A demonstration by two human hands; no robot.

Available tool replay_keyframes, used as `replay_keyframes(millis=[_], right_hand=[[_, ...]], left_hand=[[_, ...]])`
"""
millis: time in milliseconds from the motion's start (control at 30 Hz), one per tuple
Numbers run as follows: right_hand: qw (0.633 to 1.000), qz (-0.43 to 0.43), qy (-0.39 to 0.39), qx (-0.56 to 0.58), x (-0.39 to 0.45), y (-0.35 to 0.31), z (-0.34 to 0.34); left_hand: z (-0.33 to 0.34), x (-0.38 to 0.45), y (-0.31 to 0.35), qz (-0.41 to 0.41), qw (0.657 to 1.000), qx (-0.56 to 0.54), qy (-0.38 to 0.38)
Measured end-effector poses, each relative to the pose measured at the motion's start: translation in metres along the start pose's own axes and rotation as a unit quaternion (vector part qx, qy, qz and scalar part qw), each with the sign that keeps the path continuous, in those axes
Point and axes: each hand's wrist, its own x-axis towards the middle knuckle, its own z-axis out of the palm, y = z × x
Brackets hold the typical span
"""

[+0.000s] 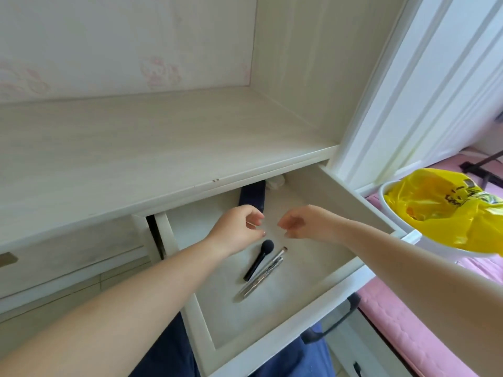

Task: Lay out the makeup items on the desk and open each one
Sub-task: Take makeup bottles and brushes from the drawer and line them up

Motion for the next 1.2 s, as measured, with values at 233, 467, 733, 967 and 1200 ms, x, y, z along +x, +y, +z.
replay_keyframes(millis=[233, 467, 733, 967, 1200], right_hand=[[0.977, -0.016, -0.114, -0.181, 0.027, 0.025, 0.012], [0.954, -0.064, -0.154, -0.250, 0.060, 0.034, 0.030], [0.941, -0.091, -0.156, -0.287, 0.073, 0.043, 0.042], [0.946, -0.074, -0.179, -0.259, 0.069, 0.045, 0.035], [0.979, 0.004, -0.081, 0.185, 0.046, 0.042, -0.003]], left_hand=[[0.029, 0.026, -0.025, -0.120, 0.986, 0.106, -0.038], [0.045, 0.034, -0.034, -0.139, 0.940, 0.295, -0.101], [0.053, 0.037, -0.037, -0.122, 0.917, 0.361, -0.117], [0.047, 0.036, -0.036, -0.140, 0.925, 0.334, -0.116], [0.024, 0.037, -0.021, -0.170, 0.982, 0.056, -0.063]])
